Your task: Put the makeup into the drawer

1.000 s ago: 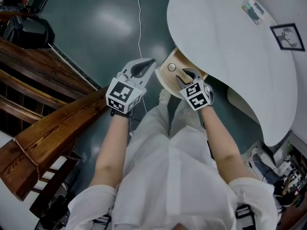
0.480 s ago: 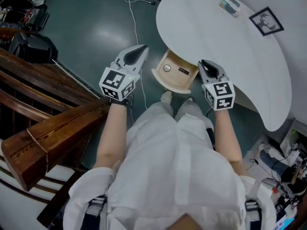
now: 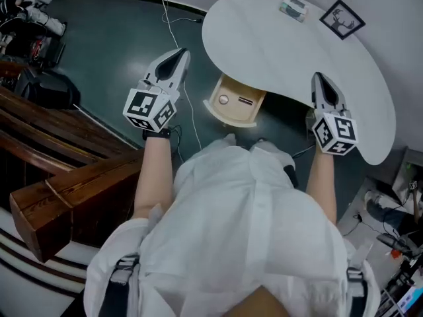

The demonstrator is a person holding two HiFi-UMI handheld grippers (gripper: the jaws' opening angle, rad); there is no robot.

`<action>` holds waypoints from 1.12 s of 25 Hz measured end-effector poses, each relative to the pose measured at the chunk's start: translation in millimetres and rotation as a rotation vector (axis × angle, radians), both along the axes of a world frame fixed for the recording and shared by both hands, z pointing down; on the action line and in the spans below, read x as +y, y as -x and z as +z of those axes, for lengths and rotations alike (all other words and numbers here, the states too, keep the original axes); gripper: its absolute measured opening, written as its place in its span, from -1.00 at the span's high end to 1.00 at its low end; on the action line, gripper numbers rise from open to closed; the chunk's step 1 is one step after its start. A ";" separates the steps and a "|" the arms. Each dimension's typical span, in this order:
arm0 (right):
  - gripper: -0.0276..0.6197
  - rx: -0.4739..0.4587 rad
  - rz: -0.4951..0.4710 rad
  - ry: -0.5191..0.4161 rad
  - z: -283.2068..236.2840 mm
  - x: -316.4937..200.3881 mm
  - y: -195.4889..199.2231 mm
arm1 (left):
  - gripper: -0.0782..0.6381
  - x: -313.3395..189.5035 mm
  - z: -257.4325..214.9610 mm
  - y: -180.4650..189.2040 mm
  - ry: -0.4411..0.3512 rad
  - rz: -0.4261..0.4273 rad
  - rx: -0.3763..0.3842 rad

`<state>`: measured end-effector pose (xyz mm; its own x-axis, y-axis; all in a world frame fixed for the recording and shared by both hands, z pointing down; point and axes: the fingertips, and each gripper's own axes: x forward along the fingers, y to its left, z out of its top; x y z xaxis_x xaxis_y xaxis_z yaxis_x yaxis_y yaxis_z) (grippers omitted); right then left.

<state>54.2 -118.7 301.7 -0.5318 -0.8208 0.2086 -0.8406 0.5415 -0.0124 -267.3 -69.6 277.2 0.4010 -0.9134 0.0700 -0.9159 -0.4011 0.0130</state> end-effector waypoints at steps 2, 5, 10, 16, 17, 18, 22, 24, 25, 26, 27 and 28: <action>0.87 -0.025 0.043 -0.048 -17.7 1.0 -14.6 | 0.73 -1.0 -12.1 -0.2 -0.029 0.003 0.002; 0.87 -0.063 0.083 -0.098 -38.1 6.4 -31.0 | 0.73 0.4 -27.6 -2.8 -0.063 0.010 0.007; 0.88 -0.101 0.117 -0.154 -58.3 16.6 -46.6 | 0.73 1.5 -48.4 -8.9 -0.115 0.033 0.003; 0.89 -0.098 0.156 -0.174 -69.3 24.1 -59.7 | 0.73 2.9 -60.4 -9.7 -0.137 0.047 0.007; 0.89 -0.101 0.159 -0.177 -71.1 24.7 -61.1 | 0.73 2.8 -61.5 -9.1 -0.139 0.046 0.009; 0.89 -0.102 0.161 -0.181 -73.0 25.1 -62.0 | 0.73 2.9 -62.5 -8.4 -0.142 0.045 0.010; 0.89 -0.094 0.163 -0.196 -79.4 26.4 -61.9 | 0.73 3.7 -66.2 -6.6 -0.148 0.044 0.019; 0.89 -0.089 0.163 -0.198 -80.2 26.5 -61.4 | 0.73 3.9 -66.2 -6.1 -0.148 0.042 0.025; 0.89 -0.089 0.163 -0.198 -80.3 26.7 -61.1 | 0.73 3.8 -65.7 -6.0 -0.148 0.041 0.027; 0.89 -0.089 0.162 -0.199 -80.3 27.1 -60.8 | 0.73 3.6 -65.0 -6.1 -0.147 0.042 0.027; 0.89 -0.088 0.161 -0.199 -80.2 27.6 -60.7 | 0.73 3.4 -64.2 -6.5 -0.147 0.043 0.027; 0.89 -0.086 0.160 -0.199 -80.0 28.4 -60.8 | 0.73 3.2 -63.6 -7.0 -0.146 0.046 0.026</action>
